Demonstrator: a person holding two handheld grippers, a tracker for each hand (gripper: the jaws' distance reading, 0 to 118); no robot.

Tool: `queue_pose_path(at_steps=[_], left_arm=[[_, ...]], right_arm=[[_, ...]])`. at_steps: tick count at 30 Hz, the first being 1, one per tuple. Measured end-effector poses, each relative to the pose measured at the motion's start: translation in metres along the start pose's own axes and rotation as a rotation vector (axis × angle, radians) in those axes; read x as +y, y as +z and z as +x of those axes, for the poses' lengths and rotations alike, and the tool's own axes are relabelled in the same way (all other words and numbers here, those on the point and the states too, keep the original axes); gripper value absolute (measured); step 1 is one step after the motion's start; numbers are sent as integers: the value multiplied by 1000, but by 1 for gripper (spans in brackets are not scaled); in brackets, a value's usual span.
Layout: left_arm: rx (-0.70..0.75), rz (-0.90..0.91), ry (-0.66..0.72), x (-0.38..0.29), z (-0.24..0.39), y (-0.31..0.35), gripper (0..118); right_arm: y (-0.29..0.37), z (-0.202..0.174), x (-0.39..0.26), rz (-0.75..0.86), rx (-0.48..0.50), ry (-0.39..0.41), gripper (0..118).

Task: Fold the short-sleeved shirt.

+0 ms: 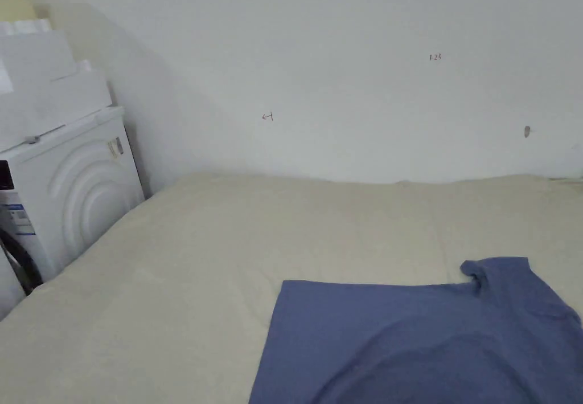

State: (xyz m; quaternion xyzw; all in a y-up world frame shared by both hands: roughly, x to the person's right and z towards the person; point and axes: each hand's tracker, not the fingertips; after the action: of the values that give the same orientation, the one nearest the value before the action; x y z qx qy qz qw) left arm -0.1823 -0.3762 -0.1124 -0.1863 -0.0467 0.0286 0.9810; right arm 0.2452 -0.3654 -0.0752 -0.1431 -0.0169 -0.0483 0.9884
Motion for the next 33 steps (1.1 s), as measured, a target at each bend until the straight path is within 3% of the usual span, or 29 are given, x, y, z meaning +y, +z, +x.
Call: queue_pose_path(at_steps=[3,4,5,6,7,8,9,20,21,23,26,28,29,30,31,33], left_arm=[[1,-82,30,-8,-5,-27,2],[-3,-112,39,-13,-7,-39,8],[11,-162,39,-18,-8,-50,22],[15,-225,49,-24,-8,-64,53],[13,-256,65,-29,-10,-75,72],[-1,-302,84,-36,-12,-87,83],[-12,-323,113,-42,-15,-97,86],[77,-484,91,-82,-27,-161,81],[82,-481,87,-84,-26,-161,74],[101,-465,36,-84,-20,-157,70],[81,-480,-15,-81,-14,-157,51],[86,-488,-93,-82,-6,-156,40],[68,-482,-155,-82,1,-155,33],[39,-492,-199,-82,8,-155,16],[26,-494,-230,-83,14,-155,14],[72,-500,-330,-91,23,-158,12]], right_arm=[[-5,5,-2,-39,24,-60,4],[-6,6,-4,-33,23,-71,4],[-8,7,-5,-43,29,-81,4],[-11,9,-6,-63,35,-87,4],[-12,9,-7,-69,36,-87,4],[-13,10,-9,-73,33,-88,4],[-14,12,-10,-83,33,-92,4],[-29,31,-25,-181,-9,-98,5],[-31,33,-27,-190,-11,-100,6],[-32,36,-31,-211,-25,-101,6],[-35,45,-37,-258,-61,-48,9],[-37,53,-38,-293,-125,-18,20],[-39,60,-39,-316,-150,-17,32],[-45,69,-41,-351,-176,-37,50],[-50,77,-43,-379,-206,-48,61],[-62,97,-49,-358,-238,-117,71]])
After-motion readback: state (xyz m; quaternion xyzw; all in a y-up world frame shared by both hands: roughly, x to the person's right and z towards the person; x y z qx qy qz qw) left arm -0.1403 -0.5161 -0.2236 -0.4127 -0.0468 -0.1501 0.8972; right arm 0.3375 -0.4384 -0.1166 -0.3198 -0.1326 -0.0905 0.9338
